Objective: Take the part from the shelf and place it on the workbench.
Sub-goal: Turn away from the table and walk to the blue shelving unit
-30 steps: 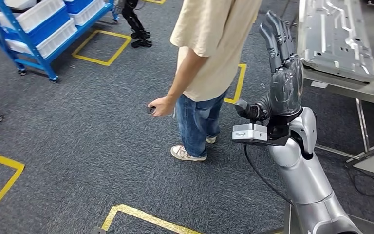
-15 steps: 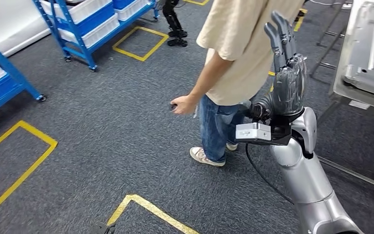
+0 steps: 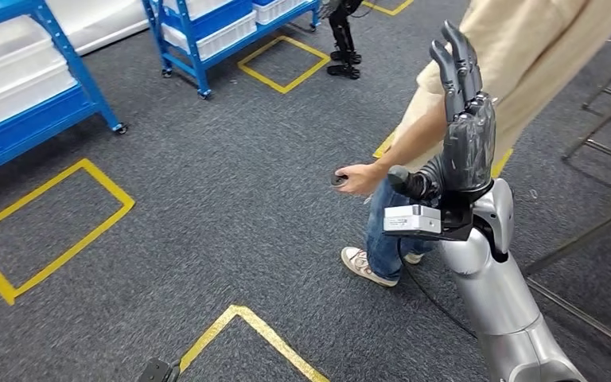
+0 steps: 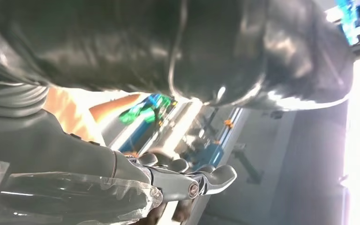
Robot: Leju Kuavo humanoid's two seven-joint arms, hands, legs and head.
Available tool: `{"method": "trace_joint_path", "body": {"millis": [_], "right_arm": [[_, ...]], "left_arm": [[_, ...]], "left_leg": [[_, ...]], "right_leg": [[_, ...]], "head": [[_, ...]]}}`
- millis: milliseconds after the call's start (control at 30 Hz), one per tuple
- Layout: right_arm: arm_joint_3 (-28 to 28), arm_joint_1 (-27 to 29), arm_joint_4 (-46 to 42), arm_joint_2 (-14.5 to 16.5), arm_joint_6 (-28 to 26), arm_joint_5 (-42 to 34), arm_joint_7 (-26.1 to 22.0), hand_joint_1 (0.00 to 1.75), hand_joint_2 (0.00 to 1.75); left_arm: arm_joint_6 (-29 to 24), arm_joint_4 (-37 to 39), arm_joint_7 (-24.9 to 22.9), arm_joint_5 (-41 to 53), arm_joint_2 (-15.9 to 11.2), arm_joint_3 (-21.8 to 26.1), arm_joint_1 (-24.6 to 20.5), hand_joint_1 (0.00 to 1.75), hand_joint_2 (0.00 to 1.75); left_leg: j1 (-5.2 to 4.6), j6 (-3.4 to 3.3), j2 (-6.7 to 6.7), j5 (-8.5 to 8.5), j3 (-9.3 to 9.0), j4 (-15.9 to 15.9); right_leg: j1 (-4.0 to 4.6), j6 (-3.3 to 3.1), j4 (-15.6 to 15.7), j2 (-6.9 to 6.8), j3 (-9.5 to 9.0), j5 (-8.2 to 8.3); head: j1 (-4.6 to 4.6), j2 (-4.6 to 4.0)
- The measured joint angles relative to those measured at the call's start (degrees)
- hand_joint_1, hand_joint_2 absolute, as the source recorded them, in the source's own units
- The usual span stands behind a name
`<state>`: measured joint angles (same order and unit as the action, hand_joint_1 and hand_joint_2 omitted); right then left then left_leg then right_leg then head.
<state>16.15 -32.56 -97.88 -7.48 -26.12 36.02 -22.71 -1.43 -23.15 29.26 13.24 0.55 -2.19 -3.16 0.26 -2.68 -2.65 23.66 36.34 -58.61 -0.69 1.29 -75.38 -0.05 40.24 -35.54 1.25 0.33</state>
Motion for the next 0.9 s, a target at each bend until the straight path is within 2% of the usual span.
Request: {"method": "trace_joint_path", "body": {"millis": [33,67,133,167,200,267,300,333,400,467,500,533,567,633,667,700,767,800,833,900], "right_arm": [[0.0,0.1,0.0,0.0,0.0,0.0,0.0,0.00,0.00],[0.0,0.1,0.1,0.0,0.0,0.0,0.0,0.00,0.00],[0.0,0.0,0.1,0.0,0.0,0.0,0.0,0.00,0.00],[0.0,0.0,0.1,0.0,-0.1,0.0,0.0,0.00,0.00],[0.0,0.0,0.1,0.0,-0.1,0.0,0.0,0.00,0.00],[0.0,0.0,0.1,0.0,-0.3,0.1,0.0,0.00,0.00],[0.0,-0.1,0.1,0.1,-0.3,0.1,0.0,0.00,0.00],[0.0,-0.2,0.1,0.2,-0.3,0.2,0.0,0.00,0.00],[0.0,-0.3,0.1,0.2,-0.3,0.3,0.0,0.00,0.00],[0.0,-0.3,0.1,0.2,-0.3,0.3,0.0,0.00,0.00],[0.0,-0.3,0.1,0.2,-0.3,0.3,0.0,0.00,0.00],[0.0,-0.3,0.1,0.2,-0.3,0.3,0.0,0.00,0.00],[0.0,-0.3,0.1,0.2,-0.3,0.3,0.0,0.00,0.00],[0.0,-0.4,0.1,0.2,-0.3,0.3,0.0,0.00,0.00],[0.0,-0.5,0.1,0.2,-0.3,0.3,0.0,0.00,0.00],[0.0,-0.5,0.1,0.2,-0.3,0.3,0.0,0.00,0.00],[0.0,-0.5,0.1,0.3,-0.4,0.3,0.0,0.00,0.00],[0.0,-0.5,0.1,0.3,-0.4,0.3,0.1,0.00,0.00],[0.0,-0.6,0.1,0.3,-0.4,0.4,0.1,0.00,0.00],[0.0,-0.6,0.1,0.3,-0.5,0.4,0.3,0.00,0.00]], "left_arm": [[0.0,0.0,0.0,0.0,0.0,0.0,0.0,0.00,0.00],[0.0,0.0,0.0,0.0,0.0,0.0,0.0,0.00,0.00],[0.1,0.0,0.1,0.1,0.0,0.0,-0.1,0.00,0.00],[0.2,0.0,0.2,0.1,0.1,0.0,-0.2,0.00,0.00],[0.2,0.0,0.4,0.1,0.1,0.0,-0.3,0.00,0.00],[0.2,0.1,0.8,0.1,0.0,0.3,-0.4,0.00,0.00],[0.2,0.1,0.9,0.1,-0.1,0.5,-0.4,0.00,0.00],[0.2,0.2,1.0,0.1,-0.2,0.6,-0.5,0.00,0.00],[0.3,0.2,1.1,0.0,-0.3,0.9,-0.9,0.00,0.00],[0.3,0.4,1.2,0.0,-0.4,1.0,-1.3,0.00,0.00],[0.3,0.4,1.2,0.0,-0.4,1.1,-1.3,0.00,0.00],[0.3,0.5,1.2,0.0,-0.4,1.1,-1.3,0.00,0.00],[0.3,0.6,1.2,0.0,-0.4,1.2,-1.2,0.00,0.00],[0.3,0.6,1.2,0.0,-0.5,1.3,-1.3,0.00,0.00],[0.4,0.6,1.3,0.0,-0.5,1.3,-1.4,0.00,0.00],[0.4,0.7,1.3,0.0,-0.5,1.3,-1.4,0.00,0.00],[0.4,0.9,1.4,0.0,-0.5,1.4,-1.4,0.00,0.00],[0.5,1.1,1.5,0.0,-0.5,1.4,-1.4,0.00,0.00],[0.5,1.2,1.7,0.0,-0.6,1.4,-1.4,0.00,0.00],[0.6,1.4,1.9,0.1,-0.6,1.5,-1.6,0.00,0.00]], "left_leg": [[-0.07,0.01,-0.80,-0.01,-0.07,0.0],[-0.11,0.02,-1.57,-0.01,-0.18,-0.1],[-0.09,0.21,-2.92,-0.07,-0.18,-0.2],[-0.01,0.47,-3.50,-0.16,0.00,-0.2],[0.13,0.80,-4.06,-0.28,0.23,-0.2],[0.33,1.59,-5.08,-0.55,0.54,-0.1],[0.27,1.88,-4.43,-0.37,0.69,-0.3],[0.17,2.13,-3.06,0.31,1.16,-1.3],[0.12,2.53,0.49,3.32,3.65,-6.6],[0.43,2.94,1.73,6.19,6.97,-13.5],[0.58,3.10,1.92,6.45,7.77,-15.2],[0.70,3.22,2.13,5.63,7.41,-14.7],[0.80,3.28,2.56,4.00,5.92,-12.0],[0.62,3.13,4.65,1.07,1.81,-4.3],[0.41,2.85,5.46,0.45,0.49,-1.8],[0.15,2.54,5.87,0.40,-0.05,-0.6],[-0.10,1.77,4.87,0.45,0.01,-0.3],[-0.06,1.43,4.27,0.34,-0.09,-0.1],[0.04,1.07,3.72,0.20,-0.27,0.2],[0.23,0.51,2.65,-0.03,-0.53,0.6]], "right_leg": [[0.00,-0.21,1.7,0.14,-0.60,1.70],[0.01,-0.48,5.3,0.61,-2.14,4.04],[-0.03,-1.03,12.9,3.02,-5.52,7.50],[0.02,-1.17,15.2,3.99,-6.48,8.18],[0.12,-1.23,16.1,4.51,-6.83,8.18],[0.21,-1.40,16.6,3.50,-7.12,8.35],[0.14,-1.62,17.0,2.79,-7.42,8.51],[0.05,-1.88,17.4,2.02,-7.72,8.68],[0.14,-2.30,17.8,0.33,-8.10,8.80],[0.32,-2.49,17.8,-1.31,-8.13,8.69],[0.34,-2.49,17.8,-2.05,-8.14,8.63],[0.34,-2.42,17.8,-2.79,-8.17,8.53],[0.33,-2.29,17.7,-3.51,-8.23,8.40],[0.52,-1.82,17.3,-4.80,-8.34,7.94],[0.66,-1.54,17.2,-5.31,-8.35,7.73],[0.81,-1.25,17.1,-5.80,-8.36,7.55],[0.89,-0.74,17.1,-6.81,-8.53,7.37],[0.76,-0.45,16.9,-6.66,-8.65,7.07],[0.61,-0.19,16.1,-5.66,-8.42,6.37],[0.34,0.13,11.3,-2.35,-6.23,3.47]], "head": [[0.01,0.00],[0.00,0.00],[0.00,0.00],[0.01,0.00],[-0.01,0.00],[-0.01,0.00],[-0.01,0.00],[0.00,0.00],[0.00,0.00],[0.01,0.00],[0.02,0.00],[0.02,0.00],[0.02,0.00],[0.01,0.00],[-0.03,0.00],[-0.08,0.00],[-0.15,0.00],[-0.15,0.00],[-0.16,0.00],[-0.19,0.00]]}}
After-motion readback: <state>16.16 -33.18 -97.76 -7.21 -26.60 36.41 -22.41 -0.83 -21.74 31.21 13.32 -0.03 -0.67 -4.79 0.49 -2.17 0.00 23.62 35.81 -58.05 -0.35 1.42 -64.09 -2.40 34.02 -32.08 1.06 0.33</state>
